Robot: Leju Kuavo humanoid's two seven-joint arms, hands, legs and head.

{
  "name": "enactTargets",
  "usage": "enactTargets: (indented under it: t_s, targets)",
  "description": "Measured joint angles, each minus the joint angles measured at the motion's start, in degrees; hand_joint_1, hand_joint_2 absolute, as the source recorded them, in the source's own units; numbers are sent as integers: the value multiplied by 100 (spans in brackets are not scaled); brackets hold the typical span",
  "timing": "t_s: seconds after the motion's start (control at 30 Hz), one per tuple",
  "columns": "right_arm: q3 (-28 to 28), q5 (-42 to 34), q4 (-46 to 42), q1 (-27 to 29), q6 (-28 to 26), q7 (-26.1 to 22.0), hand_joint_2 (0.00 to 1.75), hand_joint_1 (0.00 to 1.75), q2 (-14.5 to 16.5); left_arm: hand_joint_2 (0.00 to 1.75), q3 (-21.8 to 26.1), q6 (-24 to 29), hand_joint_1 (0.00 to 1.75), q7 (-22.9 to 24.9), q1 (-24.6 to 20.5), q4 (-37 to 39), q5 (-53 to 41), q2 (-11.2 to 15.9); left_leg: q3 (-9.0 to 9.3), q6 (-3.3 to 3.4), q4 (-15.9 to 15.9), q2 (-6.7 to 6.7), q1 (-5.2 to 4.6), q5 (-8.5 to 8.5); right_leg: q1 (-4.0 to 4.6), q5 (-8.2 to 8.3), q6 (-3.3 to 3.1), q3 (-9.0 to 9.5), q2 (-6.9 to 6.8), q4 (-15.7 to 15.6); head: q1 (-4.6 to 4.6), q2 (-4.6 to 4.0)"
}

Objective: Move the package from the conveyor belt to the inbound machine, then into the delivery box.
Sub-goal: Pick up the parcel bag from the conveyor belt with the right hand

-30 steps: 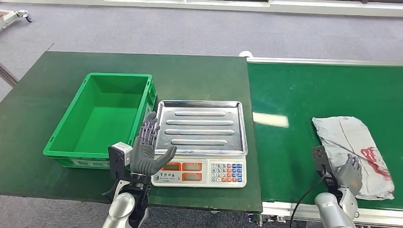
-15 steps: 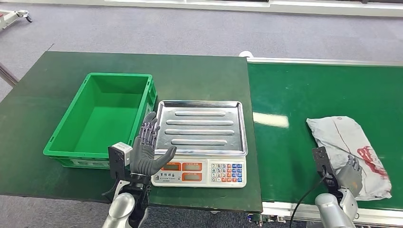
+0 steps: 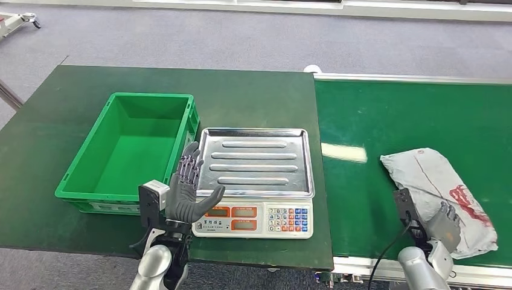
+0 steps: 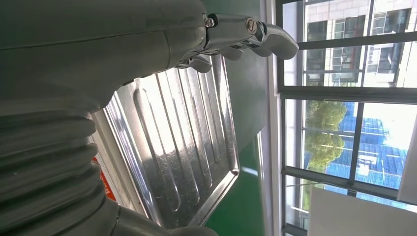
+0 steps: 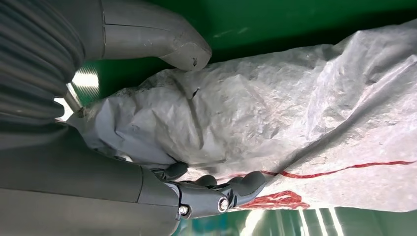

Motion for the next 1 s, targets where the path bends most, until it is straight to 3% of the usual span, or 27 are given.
enactTargets:
  t_s: [0.33,0.7,1.0]
  targets:
    - [24,405,1,-5,72,358,175,0,-32,175,6,0,0,2,-1,2,-10,-4,0,0,0,0,0,0,0,0,0,0,0,0,0,0]
    - [26,192,44,-200,1397,430,175,0,-114,175,64,0,0,10,-1,-8,-12,-2,4,2,0,5,0,0,0,3,3,3,3,0,0,0]
    - [63,406,140,-308,1407,576,175,0,-102,175,74,-1,0,-8,11,-51,-12,-2,4,10,1,3,-1,6,-1,7,10,10,-3,0,1,0]
